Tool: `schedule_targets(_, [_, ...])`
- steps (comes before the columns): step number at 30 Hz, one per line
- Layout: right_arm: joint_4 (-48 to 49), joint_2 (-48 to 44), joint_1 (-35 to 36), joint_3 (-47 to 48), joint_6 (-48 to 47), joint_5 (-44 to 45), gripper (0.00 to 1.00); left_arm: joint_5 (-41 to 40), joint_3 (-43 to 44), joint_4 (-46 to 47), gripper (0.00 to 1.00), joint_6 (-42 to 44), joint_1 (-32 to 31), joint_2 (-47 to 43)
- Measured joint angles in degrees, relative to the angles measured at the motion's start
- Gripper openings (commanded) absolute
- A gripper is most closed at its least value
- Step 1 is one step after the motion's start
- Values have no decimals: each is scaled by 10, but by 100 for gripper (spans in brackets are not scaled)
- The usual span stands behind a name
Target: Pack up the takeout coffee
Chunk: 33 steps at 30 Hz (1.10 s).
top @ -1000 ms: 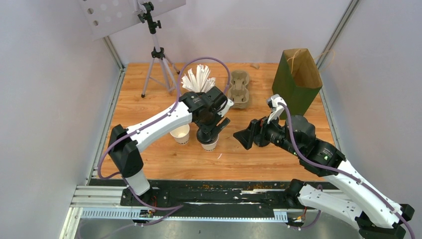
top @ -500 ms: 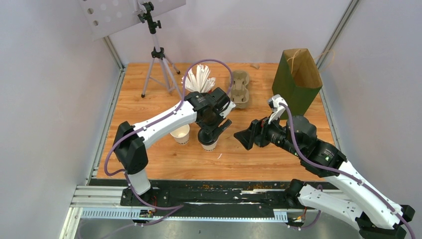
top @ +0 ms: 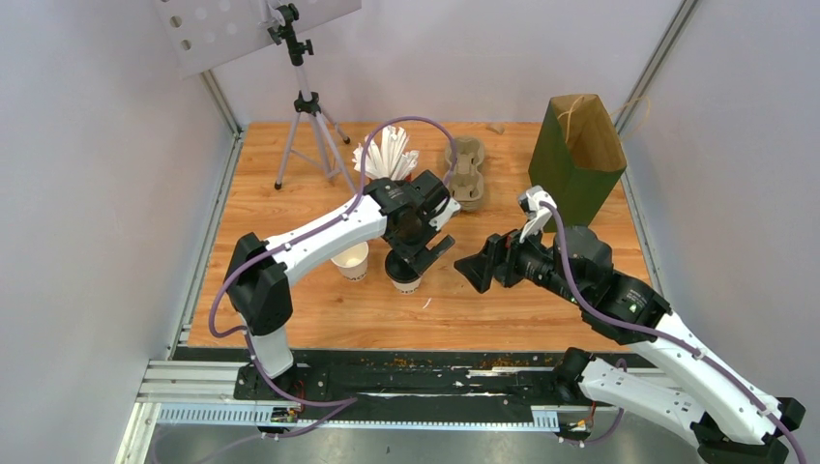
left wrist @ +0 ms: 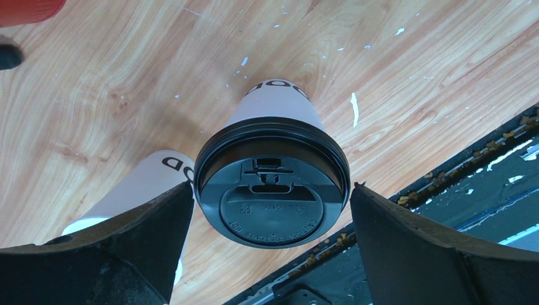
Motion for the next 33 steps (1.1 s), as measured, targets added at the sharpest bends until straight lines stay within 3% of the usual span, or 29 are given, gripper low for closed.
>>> schedule_targets(8, [5,3,0,-25,11,-27,99,-11,20,7,100,3,0,-14])
schedule_targets(15, [33,54,0,-45,27,-52,92,-11,-10,65,98,-12,41,-144])
schedule_targets(17, [42,80,0,-47,28,-56,85,-6,-41,89,95,-25,83,-200])
schedule_targets(21, [59,136,0,-45,15,-59,59,-2,-126,132,84,-56,151,-290])
schedule_targets(28, [75,267,-21,-3,-9,-71,43,72,-263,202,68,-105,163,-345])
schedule_targets(33, [82,334,-34,29,-16,-76,40,92,-356,274,56,-140,163,-382])
